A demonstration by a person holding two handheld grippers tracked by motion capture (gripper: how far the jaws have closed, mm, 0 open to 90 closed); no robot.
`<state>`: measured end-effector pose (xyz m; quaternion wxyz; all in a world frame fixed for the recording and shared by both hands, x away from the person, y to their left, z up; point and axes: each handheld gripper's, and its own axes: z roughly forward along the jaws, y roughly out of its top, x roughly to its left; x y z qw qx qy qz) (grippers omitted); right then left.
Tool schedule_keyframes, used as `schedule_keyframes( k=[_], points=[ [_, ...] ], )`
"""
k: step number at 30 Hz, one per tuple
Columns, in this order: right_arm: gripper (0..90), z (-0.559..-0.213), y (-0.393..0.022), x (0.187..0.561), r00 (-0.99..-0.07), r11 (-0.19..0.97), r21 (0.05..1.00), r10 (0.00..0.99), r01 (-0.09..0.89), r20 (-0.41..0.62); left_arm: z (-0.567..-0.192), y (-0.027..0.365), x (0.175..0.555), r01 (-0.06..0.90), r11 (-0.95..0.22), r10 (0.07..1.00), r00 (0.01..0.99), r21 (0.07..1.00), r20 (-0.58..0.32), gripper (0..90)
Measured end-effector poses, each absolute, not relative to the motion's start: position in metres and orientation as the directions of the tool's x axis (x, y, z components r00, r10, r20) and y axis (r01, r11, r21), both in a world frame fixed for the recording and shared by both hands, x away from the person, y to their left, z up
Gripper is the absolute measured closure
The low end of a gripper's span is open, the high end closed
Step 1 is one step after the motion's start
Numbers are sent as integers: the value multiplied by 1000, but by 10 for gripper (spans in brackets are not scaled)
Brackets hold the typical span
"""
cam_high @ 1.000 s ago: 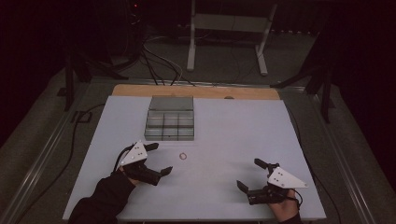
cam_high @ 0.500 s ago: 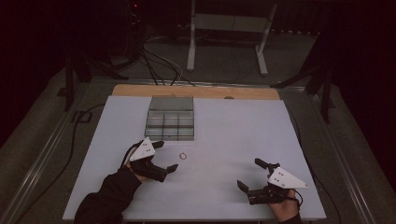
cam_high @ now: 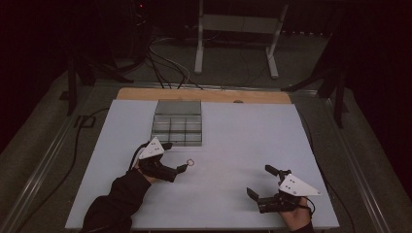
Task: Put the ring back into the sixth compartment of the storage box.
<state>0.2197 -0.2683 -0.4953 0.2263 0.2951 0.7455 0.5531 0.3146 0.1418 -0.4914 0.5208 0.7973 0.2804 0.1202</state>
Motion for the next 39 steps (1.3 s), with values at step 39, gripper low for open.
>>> schedule_keyframes(
  k=[39],
  points=[
    [0,-496,-269,220,-726,214,957,688,194,-6,-507,117,338,435,-372,615,777,820,-134,112]
  ],
)
